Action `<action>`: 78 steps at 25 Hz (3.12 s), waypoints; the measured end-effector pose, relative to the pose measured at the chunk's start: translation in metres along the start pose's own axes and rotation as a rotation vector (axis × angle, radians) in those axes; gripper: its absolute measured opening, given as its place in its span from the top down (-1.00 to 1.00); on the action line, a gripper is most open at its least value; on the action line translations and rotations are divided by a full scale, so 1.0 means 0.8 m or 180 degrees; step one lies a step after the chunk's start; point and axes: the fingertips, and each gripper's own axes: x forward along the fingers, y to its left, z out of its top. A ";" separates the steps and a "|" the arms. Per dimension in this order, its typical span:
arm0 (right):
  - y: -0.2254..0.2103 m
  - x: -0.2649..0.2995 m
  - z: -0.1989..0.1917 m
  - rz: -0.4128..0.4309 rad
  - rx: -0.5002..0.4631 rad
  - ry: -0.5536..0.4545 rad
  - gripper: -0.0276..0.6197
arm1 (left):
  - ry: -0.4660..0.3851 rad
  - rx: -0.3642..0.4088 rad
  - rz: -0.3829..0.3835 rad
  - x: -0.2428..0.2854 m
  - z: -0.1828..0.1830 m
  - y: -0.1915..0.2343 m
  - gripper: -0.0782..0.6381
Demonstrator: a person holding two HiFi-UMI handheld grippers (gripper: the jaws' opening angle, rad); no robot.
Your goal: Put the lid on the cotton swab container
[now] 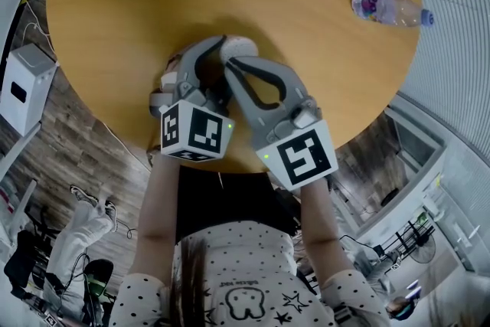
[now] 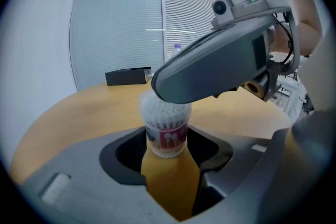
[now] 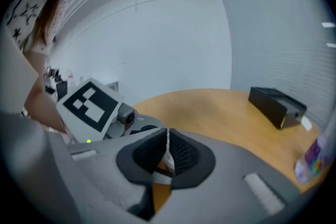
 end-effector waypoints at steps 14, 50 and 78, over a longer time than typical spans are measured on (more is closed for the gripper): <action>-0.003 0.007 0.005 -0.0315 0.0443 -0.0092 0.90 | 0.0025 0.0038 -0.0024 0.001 -0.001 -0.001 0.10; -0.006 -0.003 0.000 -0.0452 0.0360 -0.0177 0.90 | 0.0212 0.0096 0.0102 0.001 -0.008 -0.001 0.12; -0.004 -0.007 0.005 -0.0273 0.0373 -0.0542 0.90 | 0.0250 -0.0011 0.0340 -0.032 -0.030 0.000 0.09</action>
